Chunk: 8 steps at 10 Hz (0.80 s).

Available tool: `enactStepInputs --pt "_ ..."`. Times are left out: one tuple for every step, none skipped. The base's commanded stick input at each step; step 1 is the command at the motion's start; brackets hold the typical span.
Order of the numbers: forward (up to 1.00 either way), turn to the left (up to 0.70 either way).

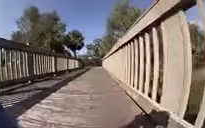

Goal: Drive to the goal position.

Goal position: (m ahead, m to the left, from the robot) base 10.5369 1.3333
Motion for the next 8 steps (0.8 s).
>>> enactStepInputs --pt "1.00 0.00" --pt "1.00 0.00" --pt "1.00 0.00" --pt "1.00 0.00" --pt "1.00 0.00" --pt "1.00 0.00" --pt "1.00 0.00" --pt "1.00 0.00"
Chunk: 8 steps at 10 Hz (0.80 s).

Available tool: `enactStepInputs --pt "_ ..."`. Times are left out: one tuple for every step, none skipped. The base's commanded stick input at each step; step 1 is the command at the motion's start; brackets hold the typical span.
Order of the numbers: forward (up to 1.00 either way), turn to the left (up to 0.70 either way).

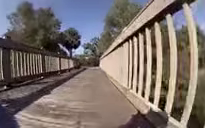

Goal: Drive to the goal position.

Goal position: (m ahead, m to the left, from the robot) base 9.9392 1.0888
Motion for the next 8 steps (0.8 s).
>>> enactStepInputs --pt "1.00 0.00" --pt "1.00 0.00" --pt "1.00 0.21" --pt "1.00 0.27" --pt "1.00 0.27" --pt "1.00 0.27" --pt "1.00 0.27" --pt "1.00 0.27"
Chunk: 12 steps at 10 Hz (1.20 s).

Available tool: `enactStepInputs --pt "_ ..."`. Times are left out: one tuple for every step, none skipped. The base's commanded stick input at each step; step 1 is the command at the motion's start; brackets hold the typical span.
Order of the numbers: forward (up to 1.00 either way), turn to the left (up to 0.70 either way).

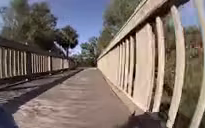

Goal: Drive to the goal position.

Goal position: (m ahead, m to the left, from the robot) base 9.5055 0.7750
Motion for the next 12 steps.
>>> enactStepInputs --pt "1.00 0.27" --pt "1.00 0.27" --pt "1.00 0.27" --pt "1.00 0.27" --pt "1.00 0.27" --pt "1.00 0.27" --pt "1.00 0.27" --pt "1.00 0.27" --pt "1.00 0.27" --pt "1.00 0.27" --pt "1.00 0.27" --pt "1.00 0.27"
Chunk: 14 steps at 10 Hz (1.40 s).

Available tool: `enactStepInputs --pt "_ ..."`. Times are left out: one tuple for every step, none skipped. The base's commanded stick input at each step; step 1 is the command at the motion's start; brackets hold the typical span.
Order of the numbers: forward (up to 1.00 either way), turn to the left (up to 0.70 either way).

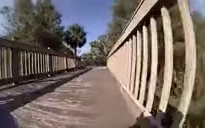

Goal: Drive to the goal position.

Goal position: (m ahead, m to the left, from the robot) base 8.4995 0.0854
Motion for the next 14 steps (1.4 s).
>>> enactStepInputs --pt "1.00 0.27" --pt "1.00 0.10" --pt "1.00 0.00" --pt "1.00 0.00" --pt "1.00 0.00" --pt "1.00 0.00" --pt "1.00 0.00" --pt "1.00 0.00" --pt "1.00 0.11" --pt "1.00 0.27" --pt "1.00 0.27" --pt "1.00 0.27" --pt "1.00 0.24" --pt "1.00 0.00"
